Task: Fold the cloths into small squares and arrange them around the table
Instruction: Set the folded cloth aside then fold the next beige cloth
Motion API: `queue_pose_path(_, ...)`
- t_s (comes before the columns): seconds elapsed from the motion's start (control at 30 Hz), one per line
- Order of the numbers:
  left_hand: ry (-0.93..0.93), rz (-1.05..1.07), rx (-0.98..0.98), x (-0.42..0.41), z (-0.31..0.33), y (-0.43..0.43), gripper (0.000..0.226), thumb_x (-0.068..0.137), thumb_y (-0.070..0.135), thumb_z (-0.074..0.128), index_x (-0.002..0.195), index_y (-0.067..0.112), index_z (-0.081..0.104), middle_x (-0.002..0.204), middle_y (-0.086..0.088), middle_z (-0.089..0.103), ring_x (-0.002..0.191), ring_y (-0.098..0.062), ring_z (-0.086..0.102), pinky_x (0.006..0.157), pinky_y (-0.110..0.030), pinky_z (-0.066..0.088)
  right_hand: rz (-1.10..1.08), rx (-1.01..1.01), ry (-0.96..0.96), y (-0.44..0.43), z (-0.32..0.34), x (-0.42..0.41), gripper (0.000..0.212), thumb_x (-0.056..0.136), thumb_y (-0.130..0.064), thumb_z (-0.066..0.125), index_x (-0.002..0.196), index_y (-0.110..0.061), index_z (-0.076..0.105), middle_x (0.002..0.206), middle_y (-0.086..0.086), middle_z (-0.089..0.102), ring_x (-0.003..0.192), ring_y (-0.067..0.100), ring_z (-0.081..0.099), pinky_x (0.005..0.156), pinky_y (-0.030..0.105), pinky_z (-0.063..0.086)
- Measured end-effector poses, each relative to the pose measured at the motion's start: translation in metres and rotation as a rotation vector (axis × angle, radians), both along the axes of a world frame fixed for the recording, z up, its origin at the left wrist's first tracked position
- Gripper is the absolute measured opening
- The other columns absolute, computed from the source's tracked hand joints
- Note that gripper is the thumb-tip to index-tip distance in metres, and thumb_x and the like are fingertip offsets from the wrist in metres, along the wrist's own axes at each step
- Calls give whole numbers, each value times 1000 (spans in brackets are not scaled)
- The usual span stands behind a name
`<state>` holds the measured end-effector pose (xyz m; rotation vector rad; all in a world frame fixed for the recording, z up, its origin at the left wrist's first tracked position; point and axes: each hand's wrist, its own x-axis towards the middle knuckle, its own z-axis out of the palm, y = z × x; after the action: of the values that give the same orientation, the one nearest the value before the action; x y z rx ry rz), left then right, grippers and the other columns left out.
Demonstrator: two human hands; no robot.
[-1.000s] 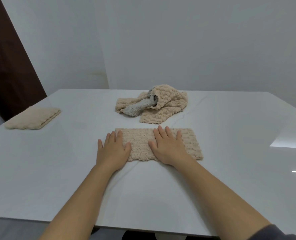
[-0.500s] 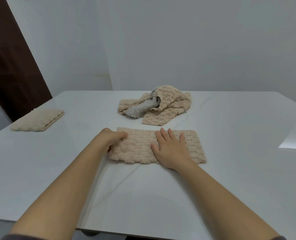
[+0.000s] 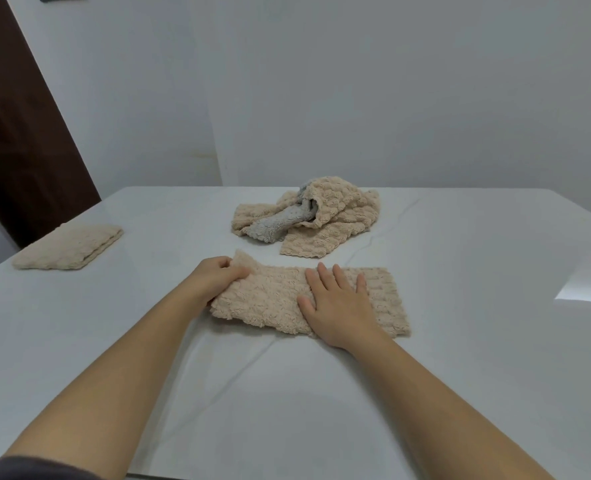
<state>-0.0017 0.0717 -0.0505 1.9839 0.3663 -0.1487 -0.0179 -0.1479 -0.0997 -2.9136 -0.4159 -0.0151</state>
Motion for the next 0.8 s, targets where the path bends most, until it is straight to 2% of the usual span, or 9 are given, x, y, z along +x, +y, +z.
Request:
queue_pose_path(0.1, 14, 7, -131, -4, 10, -7, 31, 90, 27, 66, 111, 5, 63, 102, -14, 73, 92, -29, 71, 89, -43, 55, 12, 47, 46, -3, 3, 1, 63, 101, -51, 18, 157, -25, 2, 164, 0, -5, 150, 22, -11, 118, 56, -9)
queue_pose_path(0.17, 29, -22, -158, -3, 24, -17, 27, 91, 28, 65, 109, 8, 63, 99, -13, 73, 91, -29, 71, 90, -43, 55, 21, 208, 57, -6, 13, 0, 62, 102, -47, 22, 157, -22, 4, 164, -1, -5, 150, 20, -11, 118, 53, -11)
queue_pose_path(0.3, 15, -98, -188, -3, 51, -52, 22, 91, 29, 63, 97, 8, 63, 87, -9, 69, 83, -26, 66, 72, -34, 52, -101, 943, 187, -10, 38, -4, 54, 104, -40, 32, 152, -17, 27, 160, -1, 24, 149, 18, 15, 122, 43, 11)
queue_pose_path(0.4, 34, -211, -273, -7, 56, -86, 23, 94, 38, 55, 91, 16, 61, 71, 1, 64, 71, -17, 60, 67, -30, 46, -214, 1603, 592, -20, 50, 4, 58, 101, -48, 40, 144, -10, 41, 145, 12, 50, 130, 31, 51, 107, 46, 42)
queue_pose_path(0.47, 22, -250, -291, -9, 52, -103, 28, 96, 42, 48, 92, 18, 62, 74, 3, 65, 72, -15, 61, 73, -33, 42, -197, 1919, 854, -35, 59, 5, 58, 100, -51, 37, 131, -4, 52, 124, 17, 65, 107, 32, 66, 93, 46, 50)
queue_pose_path(0.57, -223, -84, -247, -12, 35, -115, 18, 95, 24, 51, 88, 15, 65, 83, 2, 67, 69, -11, 59, 71, -26, 41, -170, 1959, 909, -56, 64, 4, 47, 103, -36, 36, 111, 3, 61, 108, 23, 70, 96, 33, 70, 84, 45, 54)
queue_pose_path(0.67, -450, -59, -103, -15, 2, -113, 17, 93, 22, 51, 96, 24, 68, 101, 10, 66, 89, -9, 60, 73, -14, 47, -278, 1925, 882, -68, 62, 7, 26, 101, -10, 39, 109, 8, 57, 95, 23, 72, 85, 32, 72, 72, 41, 61)
queue_pose_path(0.73, -486, -202, 105, -14, -19, -106, 33, 88, 37, 47, 117, 33, 65, 126, 18, 59, 120, -9, 53, 102, -30, 42, -335, 1880, 852, -74, 60, 10, 22, 98, 0, 39, 109, 9, 56, 87, 23, 72, 74, 31, 73, 62, 41, 61)
queue_pose_path(0.8, -464, -357, 287, -12, -30, -103, 54, 90, 46, 38, 141, 30, 46, 152, 16, 36, 143, -5, 25, 119, -46, 16, -357, 1859, 842, -79, 59, 14, 23, 98, 1, 39, 112, 8, 55, 88, 24, 71, 75, 32, 72, 63, 42, 60)
